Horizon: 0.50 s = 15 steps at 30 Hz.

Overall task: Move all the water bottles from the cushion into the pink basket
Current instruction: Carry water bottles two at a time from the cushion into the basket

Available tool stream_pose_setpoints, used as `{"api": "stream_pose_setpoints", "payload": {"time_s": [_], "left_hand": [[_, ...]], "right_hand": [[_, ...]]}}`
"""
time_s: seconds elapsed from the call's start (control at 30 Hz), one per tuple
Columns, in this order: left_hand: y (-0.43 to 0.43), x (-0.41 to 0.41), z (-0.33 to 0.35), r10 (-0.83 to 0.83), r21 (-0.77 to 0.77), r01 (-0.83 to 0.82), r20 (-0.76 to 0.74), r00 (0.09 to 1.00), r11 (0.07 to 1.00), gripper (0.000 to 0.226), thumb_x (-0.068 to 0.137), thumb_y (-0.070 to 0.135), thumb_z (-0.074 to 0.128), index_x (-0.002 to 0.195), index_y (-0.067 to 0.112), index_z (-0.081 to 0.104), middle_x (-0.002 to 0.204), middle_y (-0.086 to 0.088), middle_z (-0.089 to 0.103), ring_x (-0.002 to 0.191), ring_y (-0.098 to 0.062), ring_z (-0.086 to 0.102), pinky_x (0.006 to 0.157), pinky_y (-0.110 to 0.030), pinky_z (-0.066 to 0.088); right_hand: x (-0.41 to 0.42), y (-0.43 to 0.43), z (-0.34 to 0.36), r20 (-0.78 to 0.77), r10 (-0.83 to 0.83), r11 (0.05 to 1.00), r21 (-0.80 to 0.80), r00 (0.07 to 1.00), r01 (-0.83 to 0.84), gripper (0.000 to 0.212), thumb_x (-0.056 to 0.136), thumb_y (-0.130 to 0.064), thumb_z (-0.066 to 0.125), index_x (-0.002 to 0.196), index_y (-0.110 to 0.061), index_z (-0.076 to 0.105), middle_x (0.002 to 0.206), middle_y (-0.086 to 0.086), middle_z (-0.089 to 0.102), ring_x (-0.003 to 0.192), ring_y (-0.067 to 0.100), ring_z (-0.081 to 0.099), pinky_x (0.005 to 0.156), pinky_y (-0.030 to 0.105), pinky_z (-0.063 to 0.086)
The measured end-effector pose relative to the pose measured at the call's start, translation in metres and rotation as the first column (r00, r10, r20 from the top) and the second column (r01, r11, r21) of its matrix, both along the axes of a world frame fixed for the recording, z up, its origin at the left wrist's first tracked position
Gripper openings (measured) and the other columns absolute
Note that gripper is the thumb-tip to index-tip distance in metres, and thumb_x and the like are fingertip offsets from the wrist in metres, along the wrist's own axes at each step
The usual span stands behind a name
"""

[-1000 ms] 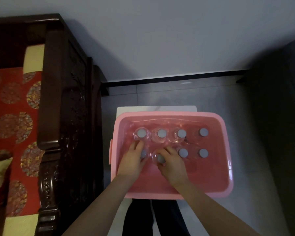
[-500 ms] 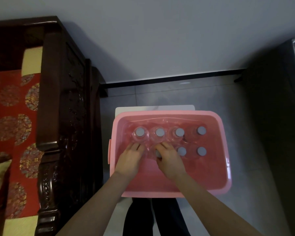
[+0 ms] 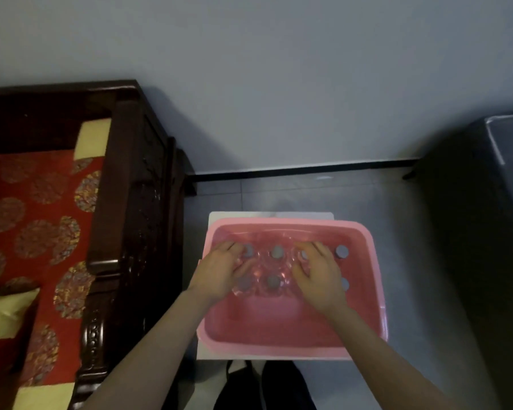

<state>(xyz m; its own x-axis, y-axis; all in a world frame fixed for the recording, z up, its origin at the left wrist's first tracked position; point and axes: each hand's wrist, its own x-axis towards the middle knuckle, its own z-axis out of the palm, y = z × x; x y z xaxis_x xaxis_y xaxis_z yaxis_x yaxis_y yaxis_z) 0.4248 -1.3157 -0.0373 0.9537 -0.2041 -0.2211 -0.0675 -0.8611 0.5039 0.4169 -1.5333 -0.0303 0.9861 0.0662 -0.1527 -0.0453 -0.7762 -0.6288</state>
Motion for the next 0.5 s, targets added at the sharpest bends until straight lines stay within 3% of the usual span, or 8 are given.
{"api": "stream_pose_setpoints", "payload": {"time_s": [0.13,0.3,0.5], "left_hand": [[0.023,0.024,0.056,0.161,-0.187,-0.128,0.171,0.972,0.974,0.030,0.093,0.036,0.055,0.109,0.013,0.065,0.109,-0.002,0.065,0.105,-0.019,0.057,0.093,-0.031,0.043],[0.059,0.027,0.120,0.374,-0.343,-0.261,0.324,0.869,0.902,0.023,0.094,0.033,0.055,0.109,0.019,0.066,0.110,0.004,0.066,0.104,-0.010,0.057,0.089,-0.008,0.035],[0.140,-0.053,0.188,0.629,-0.436,-0.470,0.371,0.683,0.768,0.027,0.092,0.039,0.054,0.114,0.025,0.063,0.113,0.011,0.064,0.105,-0.005,0.058,0.089,-0.024,0.045]], "right_hand": [[0.027,0.000,0.044,0.078,0.065,0.994,-0.088,0.995,-0.058,0.033,0.089,-0.022,0.059,0.120,-0.013,0.064,0.133,0.008,0.056,0.125,0.028,0.046,0.101,0.038,0.039],[0.057,0.027,0.104,0.246,0.168,0.986,-0.047,0.955,-0.161,0.034,0.093,-0.031,0.055,0.121,-0.013,0.064,0.138,0.011,0.053,0.129,0.031,0.042,0.109,0.046,0.033],[0.052,0.109,0.173,0.395,0.286,0.940,0.060,0.873,-0.335,0.030,0.096,-0.030,0.054,0.121,-0.018,0.065,0.136,0.007,0.055,0.128,0.028,0.041,0.107,0.041,0.034]]}}
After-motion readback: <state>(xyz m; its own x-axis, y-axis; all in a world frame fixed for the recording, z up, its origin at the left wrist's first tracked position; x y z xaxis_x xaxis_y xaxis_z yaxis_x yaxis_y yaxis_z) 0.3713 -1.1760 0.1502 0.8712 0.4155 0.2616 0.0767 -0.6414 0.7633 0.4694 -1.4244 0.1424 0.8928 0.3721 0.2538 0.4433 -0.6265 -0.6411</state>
